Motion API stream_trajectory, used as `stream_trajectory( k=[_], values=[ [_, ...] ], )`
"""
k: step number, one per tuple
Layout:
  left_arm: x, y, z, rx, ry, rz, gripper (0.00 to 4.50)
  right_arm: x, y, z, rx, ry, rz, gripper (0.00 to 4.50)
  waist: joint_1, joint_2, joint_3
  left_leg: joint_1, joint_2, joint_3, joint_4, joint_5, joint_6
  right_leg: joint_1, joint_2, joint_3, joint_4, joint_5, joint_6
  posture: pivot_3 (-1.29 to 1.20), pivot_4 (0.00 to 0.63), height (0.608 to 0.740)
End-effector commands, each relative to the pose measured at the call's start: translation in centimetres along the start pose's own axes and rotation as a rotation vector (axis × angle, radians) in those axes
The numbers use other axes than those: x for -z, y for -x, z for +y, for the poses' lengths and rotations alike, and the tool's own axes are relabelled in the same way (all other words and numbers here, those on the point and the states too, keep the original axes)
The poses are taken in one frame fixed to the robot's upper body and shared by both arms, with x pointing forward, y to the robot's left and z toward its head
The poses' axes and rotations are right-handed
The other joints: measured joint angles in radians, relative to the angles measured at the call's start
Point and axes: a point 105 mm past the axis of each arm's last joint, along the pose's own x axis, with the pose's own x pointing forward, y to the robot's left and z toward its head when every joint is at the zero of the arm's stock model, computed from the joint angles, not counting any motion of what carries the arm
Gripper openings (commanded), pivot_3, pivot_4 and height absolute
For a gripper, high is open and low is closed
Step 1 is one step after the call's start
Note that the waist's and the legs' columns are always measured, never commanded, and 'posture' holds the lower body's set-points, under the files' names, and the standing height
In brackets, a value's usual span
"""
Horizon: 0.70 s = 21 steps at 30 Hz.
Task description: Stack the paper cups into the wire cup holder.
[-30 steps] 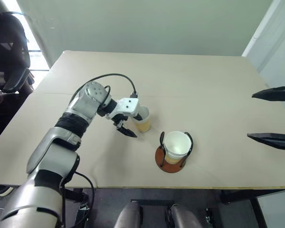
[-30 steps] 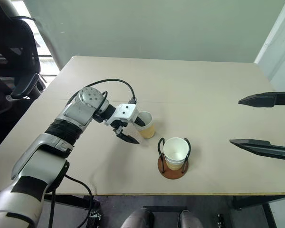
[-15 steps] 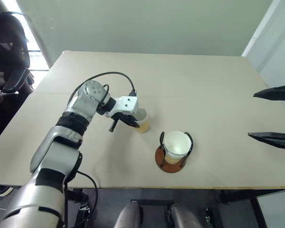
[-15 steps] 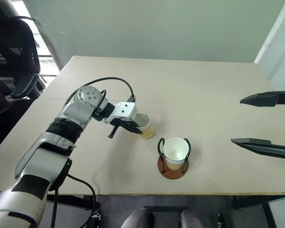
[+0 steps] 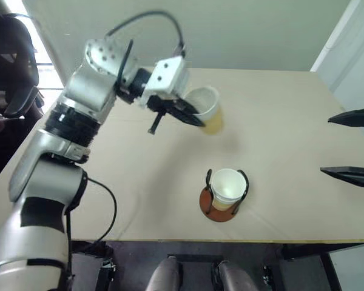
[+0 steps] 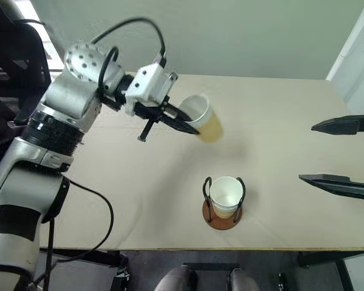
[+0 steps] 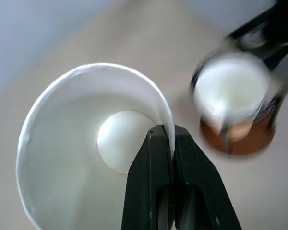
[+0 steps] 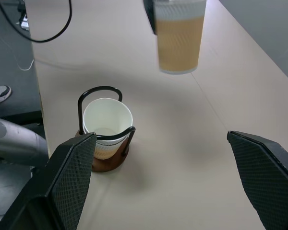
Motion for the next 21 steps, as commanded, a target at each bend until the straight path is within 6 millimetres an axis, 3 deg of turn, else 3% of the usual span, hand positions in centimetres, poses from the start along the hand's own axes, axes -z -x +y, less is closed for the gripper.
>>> stream_trajectory(
  k=[1,5,21],
  values=[
    [-1.7,-2.0,-2.0,0.184,-0.052,-0.055,0.01,-0.8,0.8,-0.2,0.036,0.053,0.004,4.5,-0.001,0.0,0.0,0.001,0.0,0.0,0.0,0.0,0.0,0.0,0.0,0.0,0.0,0.0,0.0,0.0,0.15,0.74],
    [-1.5,-3.4,-3.4,0.289,-0.059,-0.059,0.01,-0.9,0.8,0.0,0.042,0.058,0.011,4.5,-0.001,0.0,0.0,0.001,-0.001,0.0,0.0,0.0,0.0,0.0,-0.001,0.0,0.001,0.0,0.0,0.0,0.15,0.74],
    [1.9,-5.4,-3.5,0.337,-0.036,0.016,0.01,-0.9,1.4,0.8,0.08,0.042,0.031,4.5,-0.002,0.001,0.0,0.001,-0.002,0.002,0.001,-0.001,0.002,0.001,-0.005,-0.002,0.001,0.0,0.0,0.0,0.15,0.74]
  ],
)
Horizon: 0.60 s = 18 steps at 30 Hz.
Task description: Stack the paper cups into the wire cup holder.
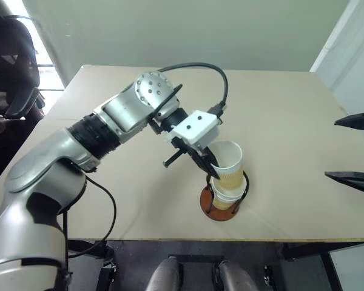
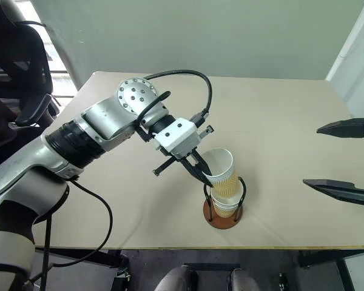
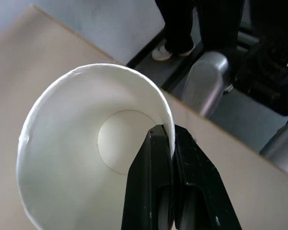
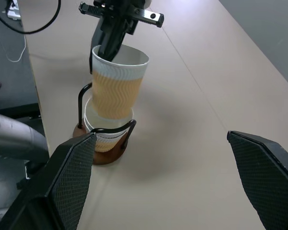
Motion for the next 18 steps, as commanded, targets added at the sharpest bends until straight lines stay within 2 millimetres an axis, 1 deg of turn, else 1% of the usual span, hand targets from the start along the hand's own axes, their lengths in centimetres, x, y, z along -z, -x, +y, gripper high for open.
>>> stream_trajectory(
  k=[1,9,12,15,16,18],
  values=[
    [-0.27,0.36,0.13,0.017,-0.043,0.022,0.01,-0.6,0.7,-0.11,0.041,0.032,-0.009,4.5,0.0,0.0,0.0,0.0,0.0,0.0,0.0,0.0,0.0,0.0,0.0,0.0,0.0,0.0,0.0,0.0,0.15,0.74],
    [-0.42,0.31,0.11,0.015,-0.02,-0.008,0.01,-0.56,0.67,-0.16,0.047,0.032,-0.007,4.5,0.0,0.0,0.0,-0.001,0.0,0.0,0.0,-0.001,0.001,0.0,0.0,0.0,0.0,-0.001,0.001,0.0,0.15,0.74],
    [-0.5,0.31,0.12,0.013,-0.017,-0.017,0.69,-0.58,0.6,-0.2,0.046,0.033,-0.006,4.5,0.0,0.0,0.0,-0.001,0.0,0.0,0.0,-0.001,0.001,0.0,0.0,0.0,0.0,-0.001,0.001,0.0,0.15,0.74],
    [-0.7,0.26,0.37,0.007,-0.016,-0.032,1.7,-0.59,0.53,-0.23,0.044,0.034,-0.006,4.5,0.0,0.0,0.0,-0.001,0.0,0.0,0.0,-0.001,0.001,0.0,0.0,0.0,0.0,-0.001,0.001,0.0,0.15,0.74],
    [-0.74,0.23,0.43,0.006,-0.016,-0.034,2.14,-0.6,0.52,-0.22,0.044,0.034,-0.006,4.5,0.0,0.0,0.0,-0.001,0.0,0.0,0.0,-0.001,0.001,0.0,0.0,0.0,0.0,-0.001,0.001,0.0,0.15,0.74],
    [-0.75,0.16,0.49,0.005,-0.018,-0.035,2.75,-0.62,0.48,-0.21,0.043,0.034,-0.007,4.5,0.0,0.0,0.0,-0.001,0.0,0.0,0.0,-0.001,0.001,0.0,0.0,0.0,0.0,-0.001,0.001,0.0,0.15,0.74]
  ],
)
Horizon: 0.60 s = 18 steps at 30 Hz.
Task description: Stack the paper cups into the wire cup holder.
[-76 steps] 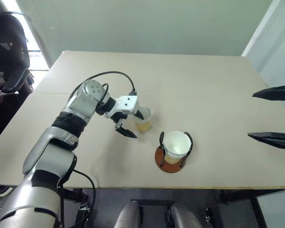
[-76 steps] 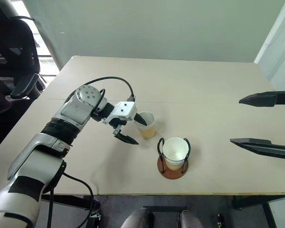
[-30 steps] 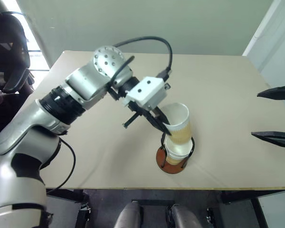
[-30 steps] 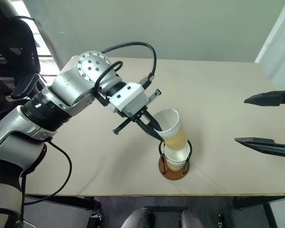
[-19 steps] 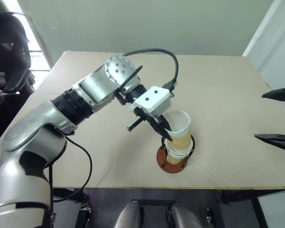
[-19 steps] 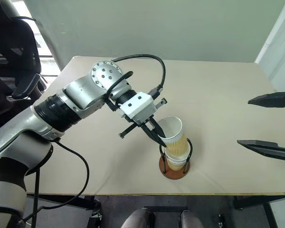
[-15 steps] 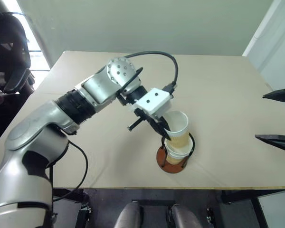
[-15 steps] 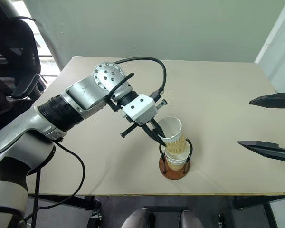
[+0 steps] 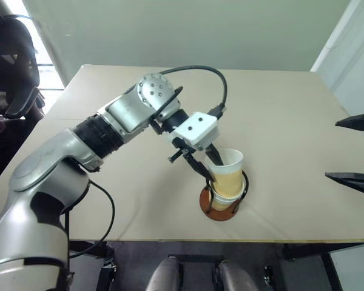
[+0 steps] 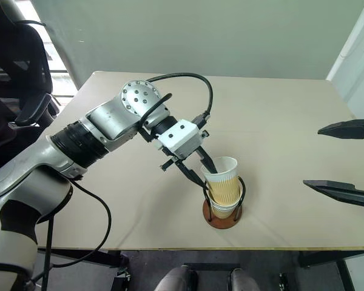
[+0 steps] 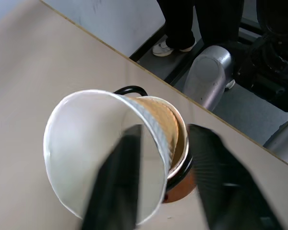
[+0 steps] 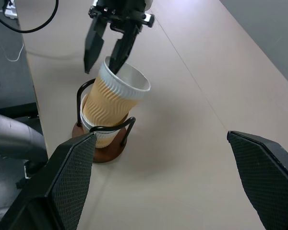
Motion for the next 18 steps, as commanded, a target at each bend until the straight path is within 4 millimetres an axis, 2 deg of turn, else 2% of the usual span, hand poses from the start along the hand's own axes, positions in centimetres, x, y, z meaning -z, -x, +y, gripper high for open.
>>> stream_trajectory(
  k=[1,5,13,15,18],
  values=[
    [-0.9,0.5,0.2,0.004,-0.029,-0.019,3.12,-0.7,0.5,-0.3,0.038,0.034,-0.014,4.5,0.0,0.0,0.0,0.0,0.0,0.0,0.0,0.0,0.0,0.0,0.0,0.0,0.0,0.0,0.0,0.0,0.15,0.74],
    [-1.3,0.7,1.1,-0.038,-0.048,-0.054,4.47,-0.7,0.4,-0.3,0.037,0.034,-0.016,4.5,0.0,0.0,0.0,0.0,0.0,0.0,0.0,0.0,0.0,0.0,0.0,0.0,0.0,0.0,0.0,0.0,0.15,0.74],
    [-1.7,1.5,2.3,-0.127,-0.082,-0.074,4.47,-0.6,0.0,-0.8,0.021,0.046,-0.032,4.5,0.0,0.0,0.0,0.0,0.0,0.0,0.0,0.0,0.0,0.0,0.0,0.0,0.0,0.0,0.001,0.0,0.15,0.74],
    [-2.2,2.6,2.8,-0.182,-0.073,-0.092,4.47,-0.6,-0.2,-0.9,0.01,0.05,-0.039,4.5,0.0,0.0,0.0,0.0,0.0,0.0,0.0,0.0,0.0,0.0,0.0,0.0,0.0,0.0,0.001,0.0,0.15,0.74],
    [-2.3,5.5,3.0,-0.306,-0.028,-0.104,4.47,-0.3,-0.5,-1.4,-0.004,0.052,-0.047,4.5,0.0,0.0,0.0,0.0,0.0,0.0,0.0,0.0,0.0,0.0,0.0,0.0,0.0,0.0,0.002,0.0,0.15,0.74]
  ],
)
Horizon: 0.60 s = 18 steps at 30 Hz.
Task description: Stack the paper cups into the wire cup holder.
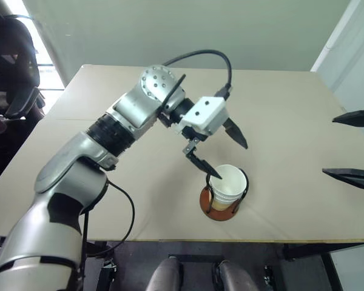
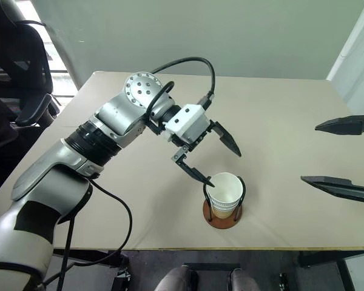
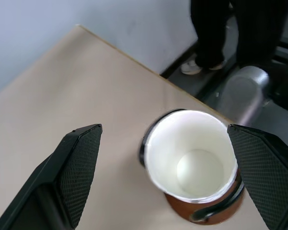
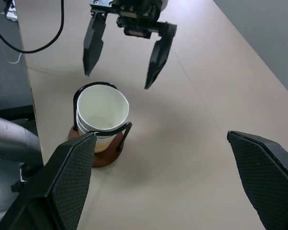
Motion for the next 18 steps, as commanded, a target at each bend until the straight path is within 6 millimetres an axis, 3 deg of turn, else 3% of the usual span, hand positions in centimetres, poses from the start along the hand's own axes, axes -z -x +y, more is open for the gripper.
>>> stream_trajectory(
  k=[1,5,9,10,13,18],
  values=[
    [-0.9,3.9,0.7,-0.139,0.017,0.011,4.47,-0.1,0.1,-1.0,0.01,0.029,-0.018,4.5,-0.001,0.0,0.0,0.0,0.0,0.0,0.0,0.0,0.0,0.0,0.0,0.0,0.0,0.0,0.0,0.0,0.15,0.74],
    [1.0,9.2,-1.4,-0.341,0.185,0.098,4.47,0.6,-0.7,-1.8,-0.028,0.021,-0.041,4.5,-0.018,0.003,-0.002,0.002,0.0,0.0,-0.001,0.002,-0.002,0.0,0.0,0.001,0.0,0.0,0.0,0.0,0.15,0.74],
    [2.2,16.4,-7.6,-0.647,0.415,0.196,4.47,3.1,-1.7,-2.8,-0.075,-0.011,0.006,4.5,-0.037,0.004,-0.002,0.002,0.001,0.001,-0.003,0.006,-0.006,-0.002,0.003,0.002,0.0,-0.001,0.0,0.0,0.15,0.74],
    [2.1,17.0,-8.2,-0.693,0.434,0.209,4.47,3.4,-1.8,-3.0,-0.085,-0.013,0.01,4.5,-0.037,0.003,-0.001,0.002,0.001,0.001,-0.004,0.011,-0.015,-0.004,0.004,0.003,0.0,-0.001,-0.001,0.0,0.15,0.74],
    [2.4,18.4,-10.6,-0.865,0.504,0.246,4.47,4.1,-2.4,-3.7,-0.121,-0.01,-0.001,4.5,-0.027,0.003,-0.002,0.002,0.002,0.0,-0.003,0.011,-0.014,-0.004,0.004,0.003,0.0,-0.002,-0.001,0.0,0.15,0.74],
    [1.6,17.9,-13.9,-1.026,0.587,0.23,4.47,4.8,-3.1,-5.2,-0.163,0.016,-0.006,4.5,-0.013,0.0,-0.002,0.003,0.0,-0.001,-0.001,0.01,-0.01,-0.002,0.001,0.001,0.001,-0.003,-0.002,0.0,0.15,0.74]
  ],
)
